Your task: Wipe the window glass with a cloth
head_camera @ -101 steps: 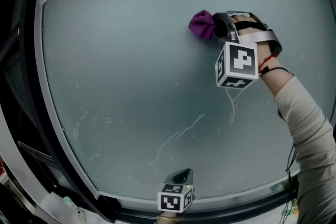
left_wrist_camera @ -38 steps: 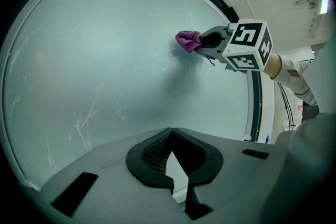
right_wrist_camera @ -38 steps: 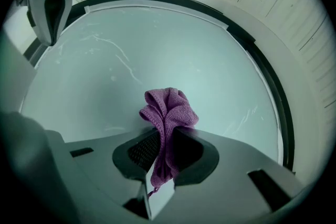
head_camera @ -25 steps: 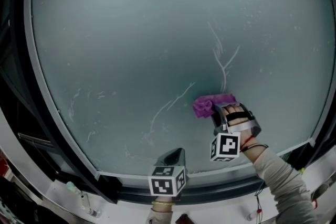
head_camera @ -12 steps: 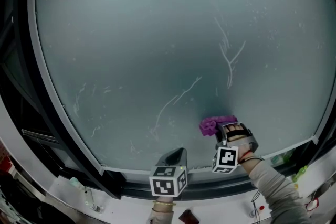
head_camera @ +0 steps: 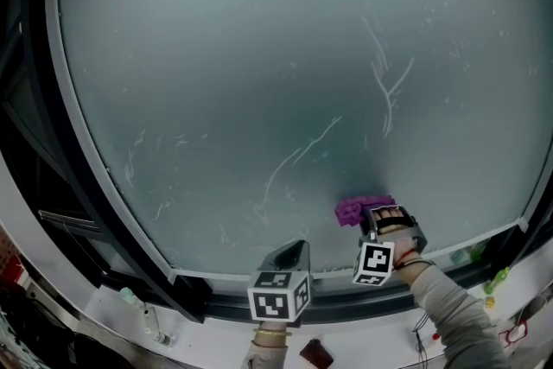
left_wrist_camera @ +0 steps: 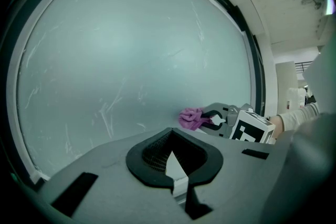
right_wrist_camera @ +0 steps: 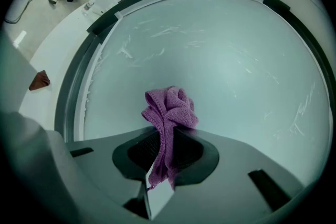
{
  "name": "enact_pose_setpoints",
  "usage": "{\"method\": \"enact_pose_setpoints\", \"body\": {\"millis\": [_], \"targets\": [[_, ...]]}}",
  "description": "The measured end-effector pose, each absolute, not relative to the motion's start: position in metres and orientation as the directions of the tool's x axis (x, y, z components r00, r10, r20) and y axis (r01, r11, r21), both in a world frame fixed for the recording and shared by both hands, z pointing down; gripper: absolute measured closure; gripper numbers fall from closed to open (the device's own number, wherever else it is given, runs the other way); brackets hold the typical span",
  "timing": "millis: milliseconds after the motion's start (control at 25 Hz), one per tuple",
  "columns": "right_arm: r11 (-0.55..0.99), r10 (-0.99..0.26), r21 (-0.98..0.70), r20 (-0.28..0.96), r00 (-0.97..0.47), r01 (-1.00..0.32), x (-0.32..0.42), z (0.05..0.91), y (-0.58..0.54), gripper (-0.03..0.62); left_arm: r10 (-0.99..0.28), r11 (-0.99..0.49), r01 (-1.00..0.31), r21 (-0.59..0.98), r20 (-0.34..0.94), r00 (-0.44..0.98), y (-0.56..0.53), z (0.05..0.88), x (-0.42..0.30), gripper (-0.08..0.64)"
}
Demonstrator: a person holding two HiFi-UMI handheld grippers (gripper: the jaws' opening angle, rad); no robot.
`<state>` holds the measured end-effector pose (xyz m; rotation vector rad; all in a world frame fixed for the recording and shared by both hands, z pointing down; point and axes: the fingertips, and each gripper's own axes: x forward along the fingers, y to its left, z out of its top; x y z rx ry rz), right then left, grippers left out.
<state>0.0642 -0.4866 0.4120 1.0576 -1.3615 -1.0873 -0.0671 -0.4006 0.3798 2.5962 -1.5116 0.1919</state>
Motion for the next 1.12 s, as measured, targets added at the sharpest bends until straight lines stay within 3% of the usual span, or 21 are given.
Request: {"method": "enact_pose_setpoints", "body": {"millis": [400,680,1120], "targets": [[0.184,-0.979,0.983,0.182,-0.093,-0.011,0.066,0.389,-0.469,0.531,-0.841,-0.516,-0.856,0.041,0.163,0.515,-0.406,0.375,-0.056,0.555],[0.066,-0.986,0.994,0.051,-0.157,-0.088,0.087,0.292,-0.440,0.531,-0.822,-0.549,-0.835,0.038,0.161,0.547,-0.410,0.372,-0.021,0.555],[-0.152,-0.980,0.988,-0.150,-0.132,0.003,0.158,0.146,-0.422,0.531,-0.801,-0.583,-0.812,0.019,0.155,0.578,-0.415,0.365,0.041,0.555]]}}
